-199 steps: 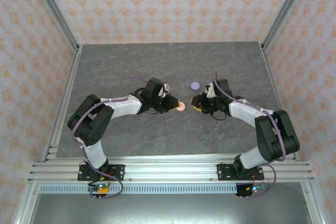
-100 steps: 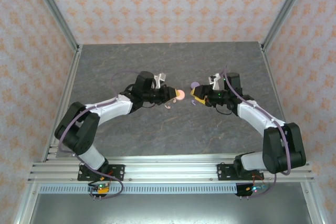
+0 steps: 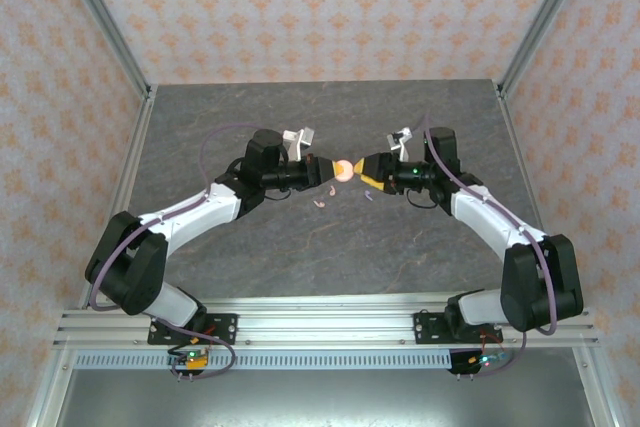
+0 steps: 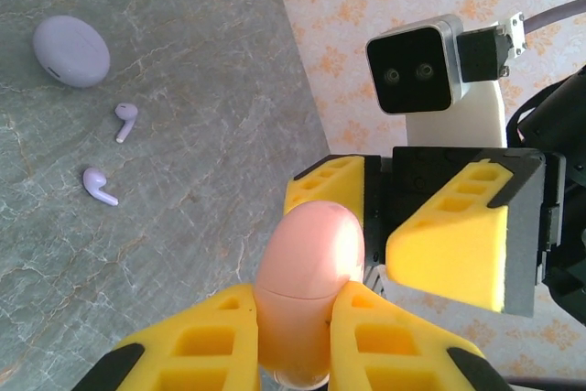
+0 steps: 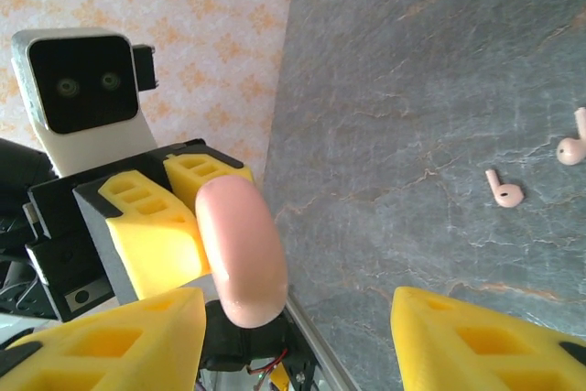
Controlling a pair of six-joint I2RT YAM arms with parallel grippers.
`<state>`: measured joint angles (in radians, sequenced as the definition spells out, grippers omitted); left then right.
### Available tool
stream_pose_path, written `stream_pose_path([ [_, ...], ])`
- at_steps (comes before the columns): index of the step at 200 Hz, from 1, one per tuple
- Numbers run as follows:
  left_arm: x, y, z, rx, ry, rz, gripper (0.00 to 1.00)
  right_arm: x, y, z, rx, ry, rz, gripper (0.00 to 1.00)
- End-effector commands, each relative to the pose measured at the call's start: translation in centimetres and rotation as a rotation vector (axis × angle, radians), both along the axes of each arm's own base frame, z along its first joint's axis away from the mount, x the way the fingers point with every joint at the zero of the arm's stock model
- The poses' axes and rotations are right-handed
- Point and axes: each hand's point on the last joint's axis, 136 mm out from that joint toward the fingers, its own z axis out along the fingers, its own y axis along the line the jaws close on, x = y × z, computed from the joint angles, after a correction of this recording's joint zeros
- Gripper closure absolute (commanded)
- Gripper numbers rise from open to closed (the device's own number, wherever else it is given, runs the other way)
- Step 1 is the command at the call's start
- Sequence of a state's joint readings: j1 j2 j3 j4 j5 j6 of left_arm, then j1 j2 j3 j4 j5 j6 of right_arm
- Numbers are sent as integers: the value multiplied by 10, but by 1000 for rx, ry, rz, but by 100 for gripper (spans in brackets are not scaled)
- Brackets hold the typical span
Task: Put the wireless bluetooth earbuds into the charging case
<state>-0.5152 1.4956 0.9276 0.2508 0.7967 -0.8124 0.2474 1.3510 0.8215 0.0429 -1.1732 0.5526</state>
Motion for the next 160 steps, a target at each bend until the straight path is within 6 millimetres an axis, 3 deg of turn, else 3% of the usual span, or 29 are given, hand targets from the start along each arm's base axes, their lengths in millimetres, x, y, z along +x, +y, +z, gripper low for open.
stream_pose_path([
  [1, -6, -2, 17, -22, -51, -36, 82, 1, 8, 28, 31, -107, 44, 43],
  [31, -9, -6, 21, -23, -62, -57, 82, 2, 13, 29, 30, -107, 55, 45],
  [100, -14, -12, 23, -23, -66, -78, 82, 2, 26, 27, 33, -98, 86, 58],
  [145, -14, -13, 23, -21, -65, -72, 81, 0, 28, 28, 41, -98, 85, 75],
  [160, -14, -12, 24, -19, -65, -67, 75, 1, 27, 30, 36, -104, 72, 78],
])
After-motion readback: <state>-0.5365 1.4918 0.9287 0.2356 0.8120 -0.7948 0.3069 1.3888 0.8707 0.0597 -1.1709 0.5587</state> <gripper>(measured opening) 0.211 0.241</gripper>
